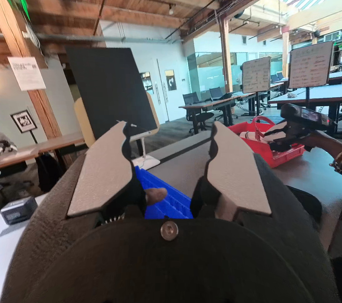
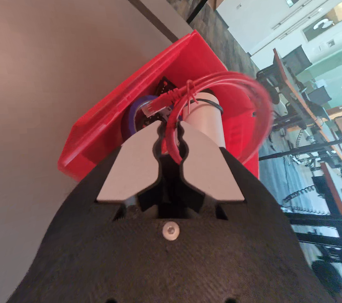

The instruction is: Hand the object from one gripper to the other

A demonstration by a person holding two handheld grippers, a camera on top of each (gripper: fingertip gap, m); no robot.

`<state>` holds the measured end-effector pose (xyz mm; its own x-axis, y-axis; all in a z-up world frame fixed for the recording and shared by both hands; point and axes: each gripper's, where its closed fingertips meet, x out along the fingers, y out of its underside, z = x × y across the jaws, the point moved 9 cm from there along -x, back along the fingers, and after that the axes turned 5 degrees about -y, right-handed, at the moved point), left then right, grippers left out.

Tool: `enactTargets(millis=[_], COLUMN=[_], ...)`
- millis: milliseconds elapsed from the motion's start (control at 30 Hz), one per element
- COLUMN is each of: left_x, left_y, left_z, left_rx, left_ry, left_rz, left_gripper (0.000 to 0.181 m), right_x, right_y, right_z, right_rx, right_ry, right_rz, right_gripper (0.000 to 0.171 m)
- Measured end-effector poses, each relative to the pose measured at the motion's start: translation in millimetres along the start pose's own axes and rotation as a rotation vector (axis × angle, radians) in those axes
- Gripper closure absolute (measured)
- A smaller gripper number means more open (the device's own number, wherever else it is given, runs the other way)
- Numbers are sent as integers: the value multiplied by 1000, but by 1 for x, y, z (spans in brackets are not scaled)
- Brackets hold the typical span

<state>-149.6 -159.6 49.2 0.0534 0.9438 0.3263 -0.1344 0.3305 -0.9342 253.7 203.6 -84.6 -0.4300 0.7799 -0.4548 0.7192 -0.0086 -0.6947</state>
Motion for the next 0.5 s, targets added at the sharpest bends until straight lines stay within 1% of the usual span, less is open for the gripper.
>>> enactTargets(millis=[33,67,167,233,300,367,400,467,500], left_x=[2,4,8,8,8,6,5,5,5], left_y=[2,4,8,8,7,5,5,5,6], left_z=[2,5,11,15,18,23,26,30,31], left_rx=[-21,-42,-86,-99,-89,-67,-57,-46,-44], left_ry=[-10,-16,-30,-46,-70,-128,-153,-188,-194], left_rz=[13,20,-6,-57,-96,-122,-135,-154,-152], left_gripper=[89,81,60,56,52,46,42,37,37], right_x=[0,-2,-14,-27,-46,-71,-86,-120,-136], right_y=[1,0,-4,-7,-14,-28,-33,-39,-41], right_z=[-2,-5,-17,-27,-36,-42,-44,-48,-48], right_rx=[37,77,226,341,439,540,571,607,597], right_ry=[8,9,59,119,187,195,209,340,395], right_rz=[-27,-60,-212,-349,-516,-750,-863,-1109,-1201], right_gripper=[151,142,100,75,55,26,26,25,25])
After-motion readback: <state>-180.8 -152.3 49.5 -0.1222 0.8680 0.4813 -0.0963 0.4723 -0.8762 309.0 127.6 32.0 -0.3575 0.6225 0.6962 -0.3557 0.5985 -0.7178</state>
